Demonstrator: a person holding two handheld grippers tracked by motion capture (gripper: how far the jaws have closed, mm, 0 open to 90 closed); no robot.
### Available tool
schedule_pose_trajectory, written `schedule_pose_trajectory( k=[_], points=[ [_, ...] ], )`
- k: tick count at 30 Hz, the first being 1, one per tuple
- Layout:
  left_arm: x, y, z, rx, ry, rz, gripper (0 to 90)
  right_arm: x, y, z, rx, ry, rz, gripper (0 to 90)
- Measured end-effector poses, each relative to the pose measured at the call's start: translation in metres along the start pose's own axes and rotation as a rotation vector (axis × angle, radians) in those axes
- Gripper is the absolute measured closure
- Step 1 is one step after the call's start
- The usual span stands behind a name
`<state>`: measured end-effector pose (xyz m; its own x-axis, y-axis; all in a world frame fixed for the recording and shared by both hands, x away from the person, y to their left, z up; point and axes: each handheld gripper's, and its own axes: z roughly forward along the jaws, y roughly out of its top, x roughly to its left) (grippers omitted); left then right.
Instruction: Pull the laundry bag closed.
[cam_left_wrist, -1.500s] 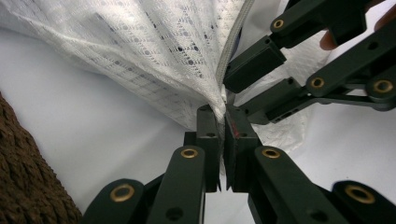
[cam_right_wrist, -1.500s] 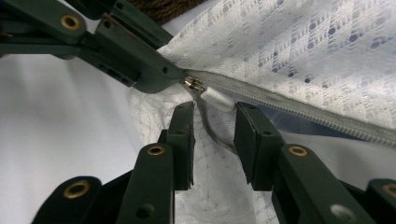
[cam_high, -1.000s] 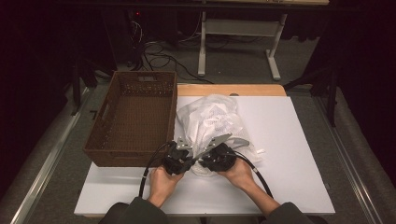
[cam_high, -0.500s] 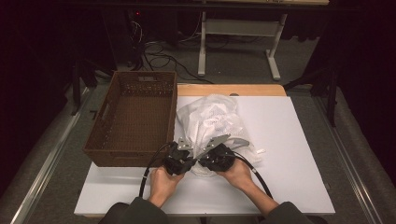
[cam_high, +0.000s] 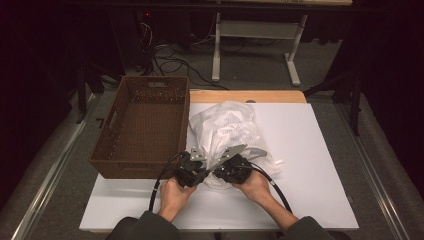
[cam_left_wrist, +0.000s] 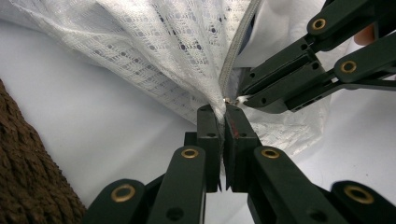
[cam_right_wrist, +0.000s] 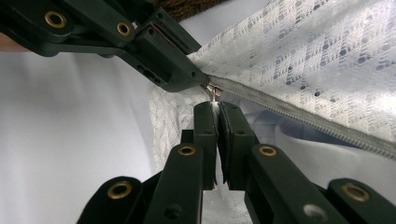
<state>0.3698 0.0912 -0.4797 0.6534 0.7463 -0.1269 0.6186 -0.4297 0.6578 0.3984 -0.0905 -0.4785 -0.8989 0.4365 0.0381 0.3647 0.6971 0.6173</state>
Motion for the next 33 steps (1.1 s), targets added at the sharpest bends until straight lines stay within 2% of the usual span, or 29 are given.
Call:
schedule_pose_trajectory(
  k=[11,16,25,33],
  points=[
    [0.0,0.0,-0.001,-0.004,-0.004,-0.006,86.4,-0.001,0.0,-0.003,0.013,-0.013,0.002,87.1],
    [0.0,0.0,-0.002,-0.005,-0.01,-0.005,86.5,-0.002,0.0,0.0,0.023,0.003,0.01,86.4],
    [0.0,0.0,-0.003,-0.011,-0.02,-0.002,86.5,-0.003,0.002,0.01,0.031,0.004,0.018,82.6],
    [-0.001,0.0,-0.002,-0.001,0.004,0.02,86.5,-0.002,0.003,0.007,0.042,-0.008,-0.016,86.9]
  ],
)
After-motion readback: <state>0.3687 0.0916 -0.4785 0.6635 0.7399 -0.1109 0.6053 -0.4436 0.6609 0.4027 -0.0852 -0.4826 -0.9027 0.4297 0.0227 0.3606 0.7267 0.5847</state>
